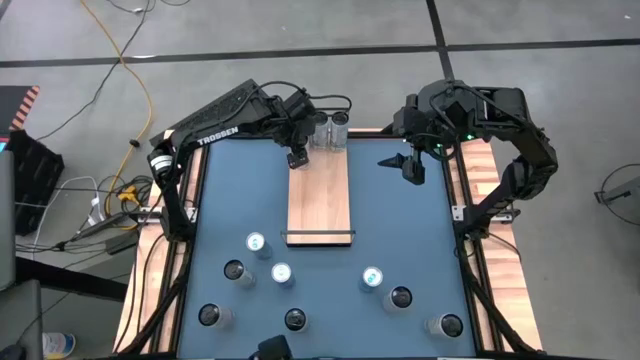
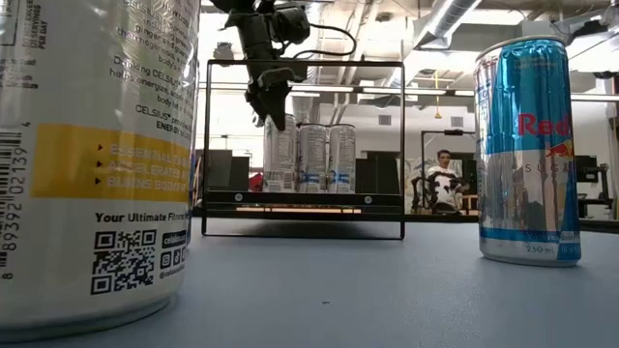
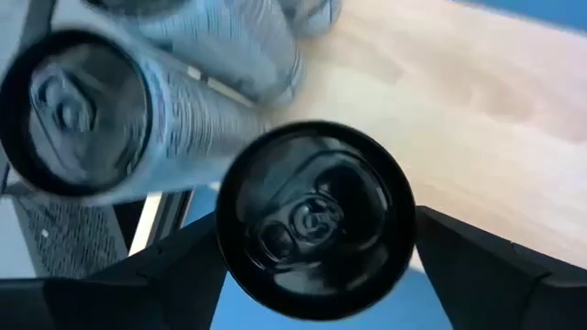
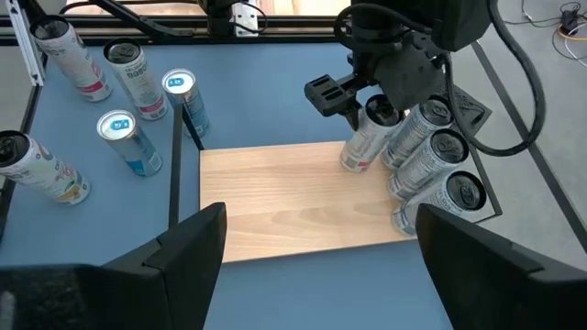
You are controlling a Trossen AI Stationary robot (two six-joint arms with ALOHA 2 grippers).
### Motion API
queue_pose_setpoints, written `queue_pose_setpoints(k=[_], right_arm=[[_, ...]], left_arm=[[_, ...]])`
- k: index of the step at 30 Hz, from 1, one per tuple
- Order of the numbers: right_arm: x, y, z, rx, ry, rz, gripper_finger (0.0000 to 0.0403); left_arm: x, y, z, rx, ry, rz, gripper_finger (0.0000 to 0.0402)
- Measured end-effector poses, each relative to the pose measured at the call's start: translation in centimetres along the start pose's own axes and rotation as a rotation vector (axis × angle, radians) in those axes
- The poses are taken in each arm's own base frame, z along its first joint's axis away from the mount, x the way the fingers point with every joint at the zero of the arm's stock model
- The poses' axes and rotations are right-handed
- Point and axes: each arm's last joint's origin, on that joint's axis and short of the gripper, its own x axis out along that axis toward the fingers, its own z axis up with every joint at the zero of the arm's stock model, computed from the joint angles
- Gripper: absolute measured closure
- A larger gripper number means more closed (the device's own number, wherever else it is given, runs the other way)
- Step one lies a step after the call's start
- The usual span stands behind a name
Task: Place canned beverage on shelf
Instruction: Put the right white-pink soda can on the shelf, then put the top white-pink soda can on the shelf
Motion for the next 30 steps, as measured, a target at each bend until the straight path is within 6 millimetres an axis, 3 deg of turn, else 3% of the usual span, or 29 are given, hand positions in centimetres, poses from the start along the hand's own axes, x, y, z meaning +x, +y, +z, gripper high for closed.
queue_pose_setpoints(k=[11,17,23,30], right_arm=[[0.0,0.0,0.0,0.000,0.000,0.000,0.0065],[0.0,0.0,0.0,0.000,0.000,0.000,0.0065],[0.0,0.0,-0.3,-0.002,0.029,0.002,0.0065],[0.0,0.0,-0.4,0.005,0.046,0.003,0.0065]], left_arm=[[-0.1,0.0,-0.2,0.009,0.030,0.019,0.0058],[-1.6,0.4,0.2,0.031,0.028,0.056,0.0058],[-3.7,0.8,0.0,0.037,0.083,0.057,0.0058],[-9.0,0.7,0.4,0.010,0.065,0.024,0.0058]])
